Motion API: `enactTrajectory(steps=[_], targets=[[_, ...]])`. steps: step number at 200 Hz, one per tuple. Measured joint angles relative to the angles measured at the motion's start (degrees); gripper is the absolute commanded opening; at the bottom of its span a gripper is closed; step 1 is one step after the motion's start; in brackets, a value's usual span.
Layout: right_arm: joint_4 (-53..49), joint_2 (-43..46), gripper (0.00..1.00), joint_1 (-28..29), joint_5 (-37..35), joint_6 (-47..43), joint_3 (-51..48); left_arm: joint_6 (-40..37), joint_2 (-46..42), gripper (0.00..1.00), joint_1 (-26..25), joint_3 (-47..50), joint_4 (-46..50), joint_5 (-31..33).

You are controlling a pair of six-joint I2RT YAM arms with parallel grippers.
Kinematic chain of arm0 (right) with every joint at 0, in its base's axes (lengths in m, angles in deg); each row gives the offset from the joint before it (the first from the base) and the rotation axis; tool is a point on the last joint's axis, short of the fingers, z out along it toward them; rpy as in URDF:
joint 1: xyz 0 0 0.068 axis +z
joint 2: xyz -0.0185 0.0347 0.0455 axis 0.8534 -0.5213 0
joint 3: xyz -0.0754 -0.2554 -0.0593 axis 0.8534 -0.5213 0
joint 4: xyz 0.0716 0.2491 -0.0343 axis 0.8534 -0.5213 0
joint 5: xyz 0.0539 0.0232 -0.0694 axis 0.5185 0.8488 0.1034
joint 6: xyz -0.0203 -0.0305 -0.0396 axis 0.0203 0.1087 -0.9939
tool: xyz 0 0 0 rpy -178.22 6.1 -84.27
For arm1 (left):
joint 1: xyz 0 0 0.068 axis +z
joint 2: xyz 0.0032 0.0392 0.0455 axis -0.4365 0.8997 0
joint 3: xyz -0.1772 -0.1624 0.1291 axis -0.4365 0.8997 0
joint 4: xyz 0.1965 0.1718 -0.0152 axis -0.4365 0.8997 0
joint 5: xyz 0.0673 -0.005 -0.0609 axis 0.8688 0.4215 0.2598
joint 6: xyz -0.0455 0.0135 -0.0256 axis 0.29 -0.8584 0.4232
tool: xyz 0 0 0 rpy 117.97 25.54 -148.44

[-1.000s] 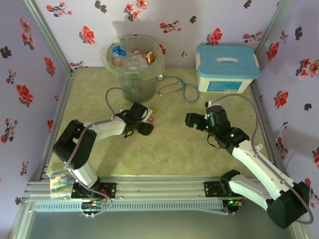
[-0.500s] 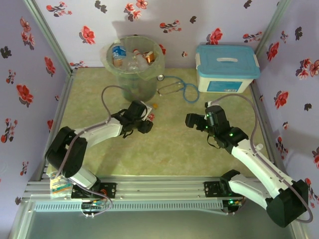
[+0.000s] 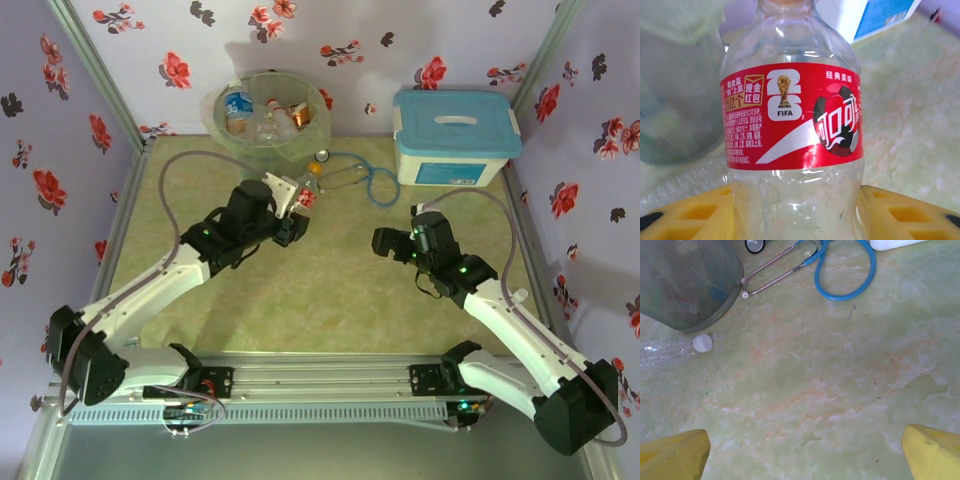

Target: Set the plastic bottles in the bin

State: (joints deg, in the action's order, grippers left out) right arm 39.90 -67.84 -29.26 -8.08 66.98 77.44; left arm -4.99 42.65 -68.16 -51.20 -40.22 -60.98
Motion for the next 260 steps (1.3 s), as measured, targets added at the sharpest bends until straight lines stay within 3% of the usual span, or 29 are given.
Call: enactTrajectory(steps=[36,63,121,154,208,260], targets=[[0.0,0.0,0.99,0.0,0.0,0.0,0.0,-2.5,-0.5,0.32,0.0,-7.5,0.4,0.0],[0.0,0.1,0.99,0.0,0.0,0.6,0.0,-4.1,4.4,0.32,1.2,-19.5,0.6,1.3],[-1.4,6.0,0.99,0.0,-1.2,2.0,-0.9,4.2,27.8,0.29,13.3,-57.5,12.0,1.6],[-3.1,8.8,0.99,-0.1,-2.2,2.2,-1.4,11.4,39.5,0.26,17.5,-71.5,20.5,-0.5],[-4.4,9.4,0.99,-0.1,-2.6,2.1,-1.8,20.5,49.9,0.27,19.2,-80.0,26.7,-4.8],[-4.9,9.4,0.99,-0.1,-3.0,2.1,-2.3,24.3,53.9,0.50,19.4,-82.3,28.0,-7.3]])
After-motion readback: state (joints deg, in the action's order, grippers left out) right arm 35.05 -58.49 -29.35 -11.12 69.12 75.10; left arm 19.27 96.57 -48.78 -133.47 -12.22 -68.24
